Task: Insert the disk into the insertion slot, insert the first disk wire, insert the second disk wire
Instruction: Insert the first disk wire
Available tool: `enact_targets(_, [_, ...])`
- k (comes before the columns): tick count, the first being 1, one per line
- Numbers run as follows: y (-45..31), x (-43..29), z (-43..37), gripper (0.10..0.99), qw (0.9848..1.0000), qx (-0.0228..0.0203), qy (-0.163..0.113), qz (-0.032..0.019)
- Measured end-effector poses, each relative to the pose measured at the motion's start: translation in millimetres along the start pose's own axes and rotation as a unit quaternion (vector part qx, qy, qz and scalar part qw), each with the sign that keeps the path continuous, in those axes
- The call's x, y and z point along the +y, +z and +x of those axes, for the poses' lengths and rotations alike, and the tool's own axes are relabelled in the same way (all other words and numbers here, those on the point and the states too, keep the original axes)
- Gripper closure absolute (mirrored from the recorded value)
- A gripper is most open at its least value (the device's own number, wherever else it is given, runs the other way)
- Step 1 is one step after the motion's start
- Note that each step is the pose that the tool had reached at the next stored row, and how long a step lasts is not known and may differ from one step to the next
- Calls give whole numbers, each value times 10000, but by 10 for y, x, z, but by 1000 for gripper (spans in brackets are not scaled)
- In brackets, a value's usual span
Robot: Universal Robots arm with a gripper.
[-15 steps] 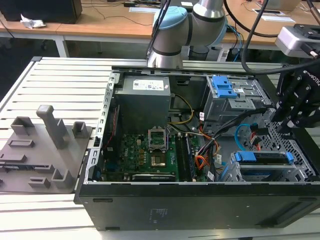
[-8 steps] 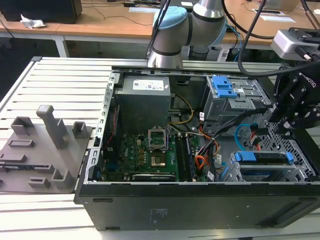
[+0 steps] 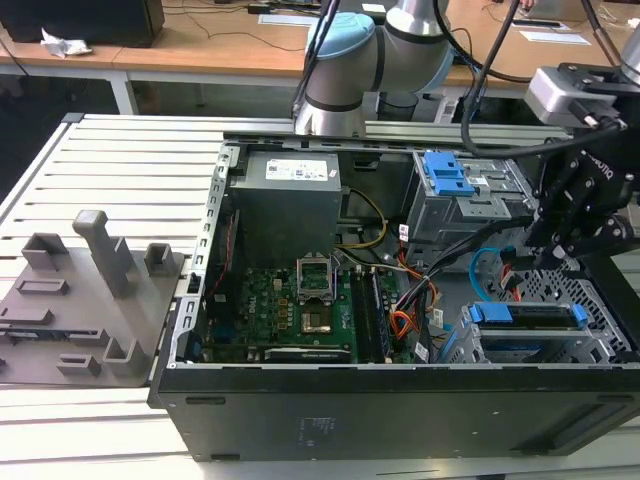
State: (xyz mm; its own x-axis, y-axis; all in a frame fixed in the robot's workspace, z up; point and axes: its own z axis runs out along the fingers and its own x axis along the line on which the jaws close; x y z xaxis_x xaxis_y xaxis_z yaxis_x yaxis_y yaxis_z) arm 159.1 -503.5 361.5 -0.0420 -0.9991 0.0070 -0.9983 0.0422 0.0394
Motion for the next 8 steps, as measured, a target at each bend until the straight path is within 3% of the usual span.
enact_targets(4, [50, 103, 4, 725, 10000, 47, 1, 2])
enact_targets(8, [85, 113, 4, 725, 10000, 80, 2, 3])
